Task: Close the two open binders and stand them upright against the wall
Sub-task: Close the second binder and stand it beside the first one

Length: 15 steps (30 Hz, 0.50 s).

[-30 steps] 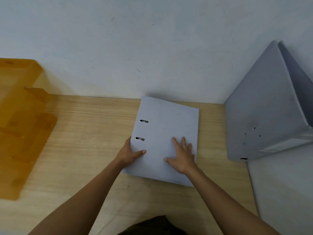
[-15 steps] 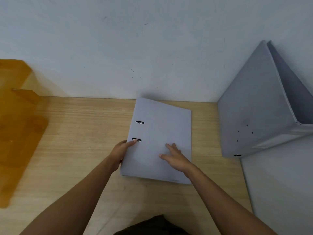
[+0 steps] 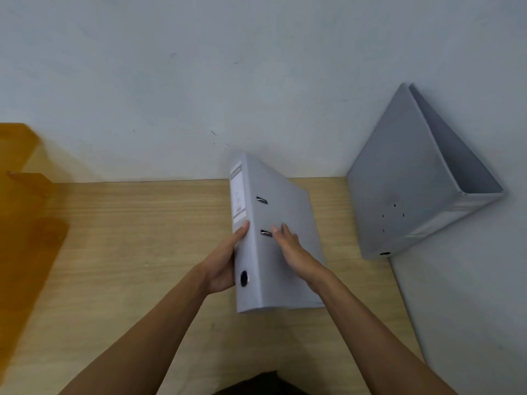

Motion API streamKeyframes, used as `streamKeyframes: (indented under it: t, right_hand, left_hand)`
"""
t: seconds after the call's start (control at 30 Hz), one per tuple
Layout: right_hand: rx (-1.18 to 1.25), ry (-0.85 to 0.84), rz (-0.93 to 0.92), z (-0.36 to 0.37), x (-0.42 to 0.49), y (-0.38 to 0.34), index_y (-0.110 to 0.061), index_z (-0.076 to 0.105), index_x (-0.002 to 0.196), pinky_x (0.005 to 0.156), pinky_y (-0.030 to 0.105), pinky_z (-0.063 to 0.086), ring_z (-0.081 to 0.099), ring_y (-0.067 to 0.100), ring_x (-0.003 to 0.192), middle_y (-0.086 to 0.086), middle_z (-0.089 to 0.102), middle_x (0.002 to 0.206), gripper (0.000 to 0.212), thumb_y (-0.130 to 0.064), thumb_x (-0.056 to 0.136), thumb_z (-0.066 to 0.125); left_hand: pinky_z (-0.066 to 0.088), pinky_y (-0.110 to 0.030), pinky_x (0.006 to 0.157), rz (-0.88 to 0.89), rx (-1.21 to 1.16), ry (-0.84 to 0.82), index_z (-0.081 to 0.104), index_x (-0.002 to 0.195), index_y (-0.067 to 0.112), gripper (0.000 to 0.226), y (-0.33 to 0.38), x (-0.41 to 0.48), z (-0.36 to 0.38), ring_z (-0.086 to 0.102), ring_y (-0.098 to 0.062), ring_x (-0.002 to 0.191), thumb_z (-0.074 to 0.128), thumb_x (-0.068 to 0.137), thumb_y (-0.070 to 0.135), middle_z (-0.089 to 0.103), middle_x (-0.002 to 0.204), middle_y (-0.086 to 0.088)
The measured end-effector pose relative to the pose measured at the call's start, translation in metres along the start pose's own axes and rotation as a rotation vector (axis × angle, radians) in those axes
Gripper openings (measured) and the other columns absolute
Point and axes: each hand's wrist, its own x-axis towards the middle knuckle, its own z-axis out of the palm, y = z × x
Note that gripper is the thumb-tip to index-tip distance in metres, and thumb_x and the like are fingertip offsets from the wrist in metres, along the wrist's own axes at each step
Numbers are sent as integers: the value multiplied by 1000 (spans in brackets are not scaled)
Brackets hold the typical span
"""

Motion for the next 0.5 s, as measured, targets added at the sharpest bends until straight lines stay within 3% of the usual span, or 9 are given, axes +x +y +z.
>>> streamKeyframes:
  t: [0.1,0.17,0.23,0.3,0.4,0.5]
  right_hand:
    - [22,78,-39,1,-16,-4,-47,-6,159,125,61,4,-3,25,160,-7,-4,173,101,-94,74,23]
    - [138,108,-94,-4,-26,-8,-55,6,157,125,57,16,16,20,158,-11,14,171,100,-99,69,28]
    - [227,117,-187,-16,-38,-12,-57,29,148,118,46,36,46,11,142,-20,45,154,77,-90,79,37]
    - [234,131,-254,-29,-56,-20,-53,38,138,107,37,48,62,4,120,-26,60,131,57,-77,87,47]
    - [244,190,-325,-49,-71,-24,-47,40,145,103,42,54,68,4,113,-21,65,128,77,-74,77,64]
    - [229,221,-387,-67,-82,-20,-39,39,150,106,41,53,62,4,123,-17,57,144,90,-54,73,81]
  left_hand:
    - [54,-48,103,41,108,-78,58,142,18,57,4,-4,19,66,-32,125,64,93,47,69,136,-13]
    - [51,-52,107,95,187,-111,56,142,18,55,6,-4,32,65,-33,127,65,93,42,69,135,-13]
    - [51,-55,106,148,267,-131,57,141,19,54,9,-3,46,65,-35,126,68,92,39,71,133,-12]
    - [55,-54,101,199,329,-147,57,139,22,56,11,-6,59,68,-34,122,72,88,39,73,130,-9]
    - [61,-47,90,306,409,-172,53,140,23,59,10,-11,76,73,-29,114,76,86,30,74,127,-7]
    - [61,-44,93,455,502,-166,46,145,20,70,2,-10,87,71,-27,116,81,85,11,71,130,-7]
